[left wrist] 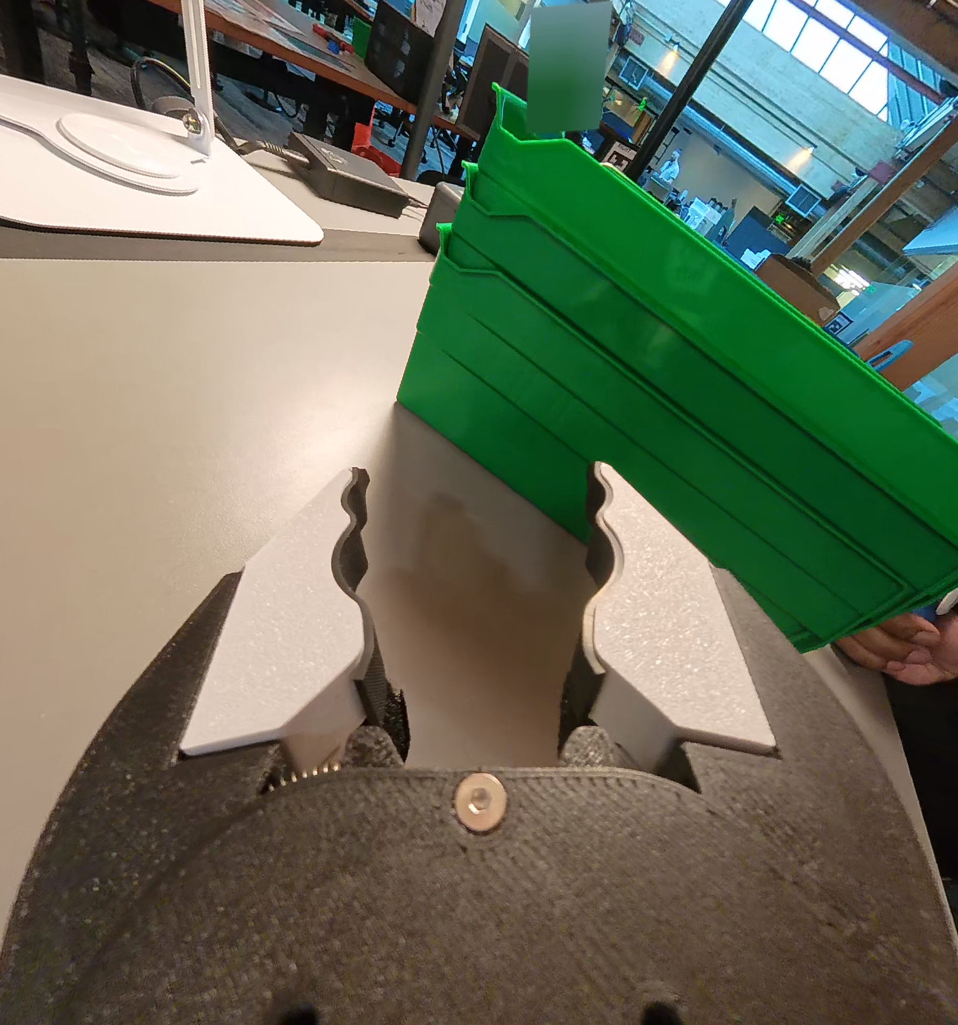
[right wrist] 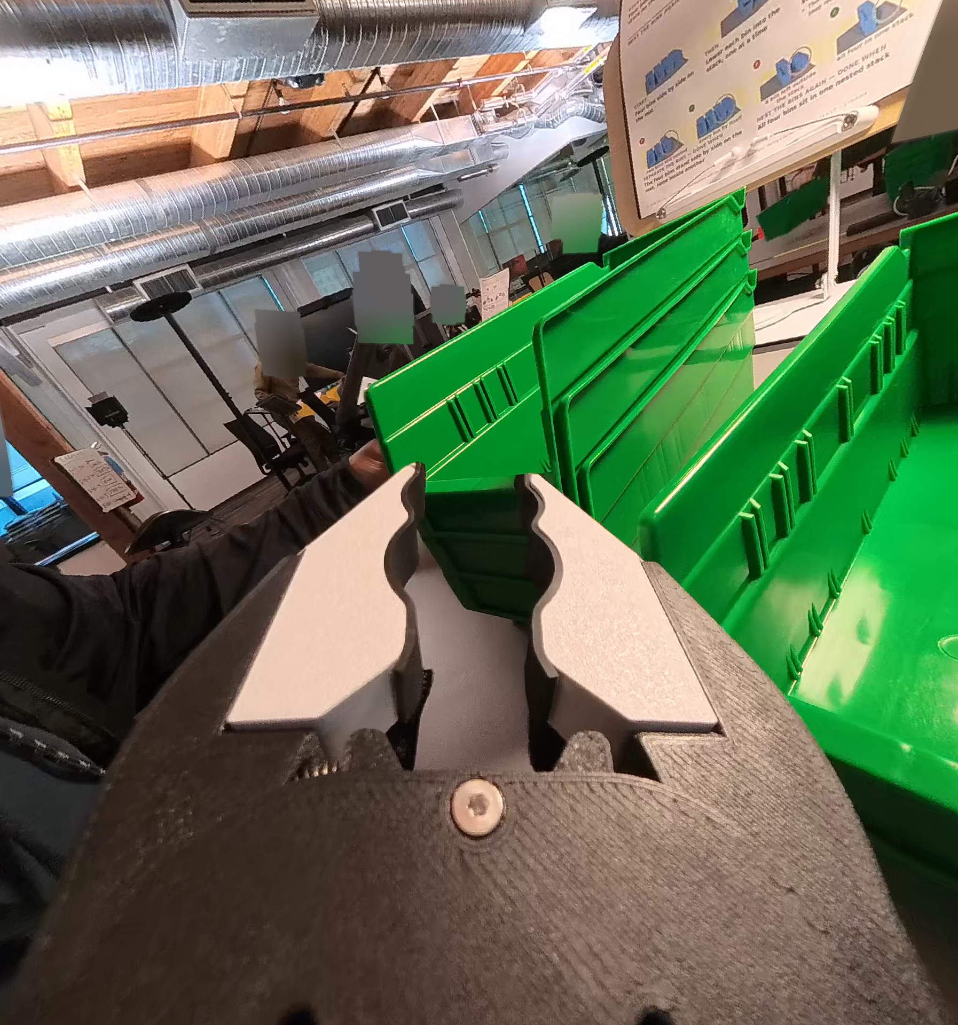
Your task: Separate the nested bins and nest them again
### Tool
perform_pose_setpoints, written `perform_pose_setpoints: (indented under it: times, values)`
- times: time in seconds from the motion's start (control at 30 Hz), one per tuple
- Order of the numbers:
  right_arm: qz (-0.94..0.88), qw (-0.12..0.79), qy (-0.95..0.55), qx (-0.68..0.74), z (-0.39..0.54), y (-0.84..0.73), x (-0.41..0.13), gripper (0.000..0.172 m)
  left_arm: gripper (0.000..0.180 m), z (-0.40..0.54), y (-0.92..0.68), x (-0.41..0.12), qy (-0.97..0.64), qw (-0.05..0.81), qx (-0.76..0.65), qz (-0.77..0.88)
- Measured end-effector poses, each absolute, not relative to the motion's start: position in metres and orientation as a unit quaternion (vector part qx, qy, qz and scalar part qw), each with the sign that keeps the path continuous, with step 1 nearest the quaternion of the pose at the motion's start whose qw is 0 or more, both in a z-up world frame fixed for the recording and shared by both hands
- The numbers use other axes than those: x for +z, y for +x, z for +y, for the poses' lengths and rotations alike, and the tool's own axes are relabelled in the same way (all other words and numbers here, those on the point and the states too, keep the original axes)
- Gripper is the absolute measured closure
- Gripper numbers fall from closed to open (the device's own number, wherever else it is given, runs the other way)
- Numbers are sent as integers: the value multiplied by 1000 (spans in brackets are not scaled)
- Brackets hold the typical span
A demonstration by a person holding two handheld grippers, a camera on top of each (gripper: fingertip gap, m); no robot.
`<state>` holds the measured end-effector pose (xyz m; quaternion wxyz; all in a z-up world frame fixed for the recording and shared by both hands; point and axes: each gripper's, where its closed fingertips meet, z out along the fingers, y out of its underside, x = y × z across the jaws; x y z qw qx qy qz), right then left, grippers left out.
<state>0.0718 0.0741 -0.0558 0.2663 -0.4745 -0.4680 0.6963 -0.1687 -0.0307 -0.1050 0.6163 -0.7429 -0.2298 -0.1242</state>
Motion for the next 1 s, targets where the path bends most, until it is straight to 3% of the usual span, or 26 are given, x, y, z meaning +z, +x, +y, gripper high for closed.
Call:
perform_pose_setpoints:
  times: [0.73,0.87,1.0]
  values:
    - [-463,293,-474,690,77,73,-53,129,104,-47,-166,-100,-716,635,-115,-266]
    - [-461,349,-476,663,82,78,-49,107,104,-53,-155,-100,-714,637,-109,-270]
    - [-426,365,-494,664,95,82,-41,102,104,-56,-144,-100,-715,636,-103,-271]
